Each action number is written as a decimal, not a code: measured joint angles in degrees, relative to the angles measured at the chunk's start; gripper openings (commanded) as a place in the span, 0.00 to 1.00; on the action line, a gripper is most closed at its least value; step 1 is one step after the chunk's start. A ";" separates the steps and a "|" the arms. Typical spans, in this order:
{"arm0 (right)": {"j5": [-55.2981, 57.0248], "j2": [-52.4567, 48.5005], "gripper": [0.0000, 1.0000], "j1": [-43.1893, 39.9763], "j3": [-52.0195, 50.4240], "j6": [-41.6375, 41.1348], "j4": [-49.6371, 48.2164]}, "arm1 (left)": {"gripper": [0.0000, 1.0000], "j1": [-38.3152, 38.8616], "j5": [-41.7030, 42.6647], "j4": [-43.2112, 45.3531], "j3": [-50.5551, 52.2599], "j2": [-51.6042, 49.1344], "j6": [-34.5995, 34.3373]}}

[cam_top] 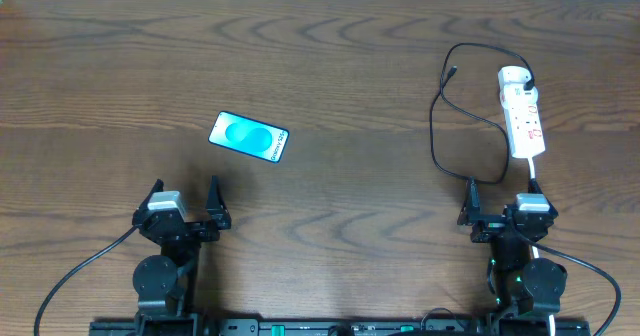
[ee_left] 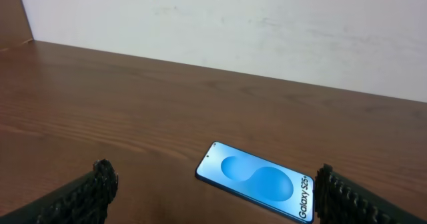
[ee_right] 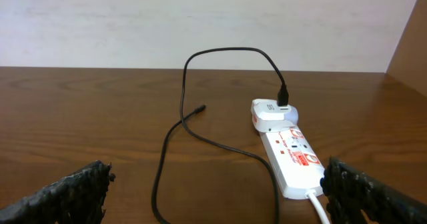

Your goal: Plug charger to phone and switch on socket

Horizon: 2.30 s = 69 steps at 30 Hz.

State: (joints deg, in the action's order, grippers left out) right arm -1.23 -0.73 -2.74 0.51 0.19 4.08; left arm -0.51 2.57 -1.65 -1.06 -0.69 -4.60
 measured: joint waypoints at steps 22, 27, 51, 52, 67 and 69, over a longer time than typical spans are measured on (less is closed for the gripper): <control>0.00 0.02 0.99 0.00 0.00 0.00 0.02 | 0.96 0.00 -1.46 26.58 -1.07 0.07 0.13; 0.00 0.02 0.99 0.00 0.00 0.00 0.02 | 0.96 0.00 -1.46 29.79 -2.80 0.07 0.13; 0.02 0.04 0.99 0.00 0.00 0.00 0.04 | 0.96 0.00 -1.46 51.58 -14.51 -21.92 0.13; 0.04 0.04 0.99 0.00 0.00 0.00 0.04 | 0.96 0.00 -1.46 51.58 -15.96 -23.93 0.11; 0.22 0.11 0.99 0.00 0.00 0.00 0.04 | 0.96 0.00 5.77 42.36 -37.77 -49.59 -0.31; 0.22 0.11 0.99 0.00 0.00 0.00 0.02 | 0.96 0.07 6.67 37.94 -40.22 -51.19 -0.33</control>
State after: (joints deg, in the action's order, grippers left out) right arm -1.02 -0.62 -2.74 0.51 0.19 4.10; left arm -0.45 9.23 36.29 -41.28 -51.88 -4.93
